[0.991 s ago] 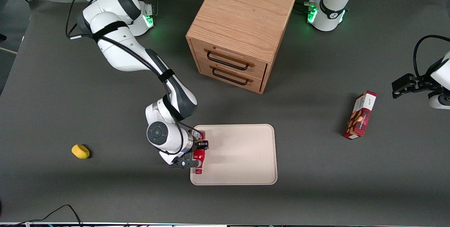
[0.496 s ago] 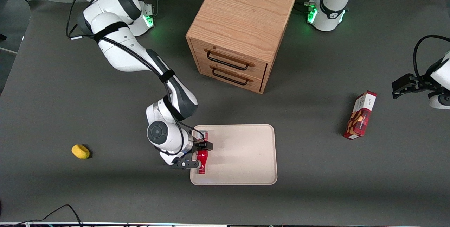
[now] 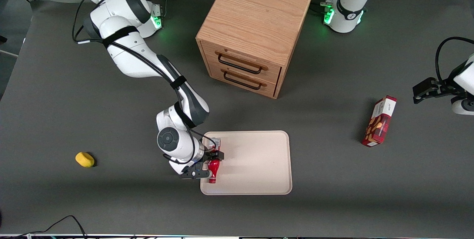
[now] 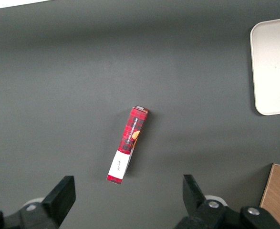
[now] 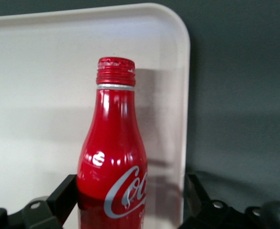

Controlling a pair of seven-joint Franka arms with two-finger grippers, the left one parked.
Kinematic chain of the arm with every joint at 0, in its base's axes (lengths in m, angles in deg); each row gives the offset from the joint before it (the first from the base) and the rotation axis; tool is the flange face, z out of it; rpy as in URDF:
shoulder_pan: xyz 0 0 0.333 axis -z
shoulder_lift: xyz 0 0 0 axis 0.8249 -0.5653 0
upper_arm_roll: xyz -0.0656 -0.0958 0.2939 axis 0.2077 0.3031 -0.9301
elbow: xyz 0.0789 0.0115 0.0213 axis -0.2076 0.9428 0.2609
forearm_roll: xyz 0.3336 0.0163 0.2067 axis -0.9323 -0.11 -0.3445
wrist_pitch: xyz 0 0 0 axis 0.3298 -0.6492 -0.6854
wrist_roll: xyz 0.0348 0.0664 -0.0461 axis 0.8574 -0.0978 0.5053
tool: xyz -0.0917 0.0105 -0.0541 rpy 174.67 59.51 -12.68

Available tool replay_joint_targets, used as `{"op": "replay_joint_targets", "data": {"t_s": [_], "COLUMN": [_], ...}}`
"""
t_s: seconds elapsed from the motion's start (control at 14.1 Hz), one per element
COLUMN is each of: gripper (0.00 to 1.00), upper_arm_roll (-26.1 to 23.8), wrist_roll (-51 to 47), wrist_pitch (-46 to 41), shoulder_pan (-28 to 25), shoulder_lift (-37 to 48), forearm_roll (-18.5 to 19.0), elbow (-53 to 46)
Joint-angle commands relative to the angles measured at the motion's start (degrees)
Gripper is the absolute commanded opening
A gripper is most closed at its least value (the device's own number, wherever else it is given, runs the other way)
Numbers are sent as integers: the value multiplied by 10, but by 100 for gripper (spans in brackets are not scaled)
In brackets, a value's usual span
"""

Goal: Place coke bottle on tray

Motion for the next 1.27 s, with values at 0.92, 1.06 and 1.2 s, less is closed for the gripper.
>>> {"op": "replay_joint_targets", "data": {"t_s": [0.92, 1.06, 1.2], "gripper": [100, 100, 100], "upper_arm_roll": [10, 8, 2], "wrist_roll": [-7, 3, 29], "wrist_pitch": [-180, -206, -209], "shoulder_pan": [33, 71, 110], "shoulder_lift": [225, 306, 396], "forearm_roll": [13, 13, 7], "elbow": [69, 129, 208]}}
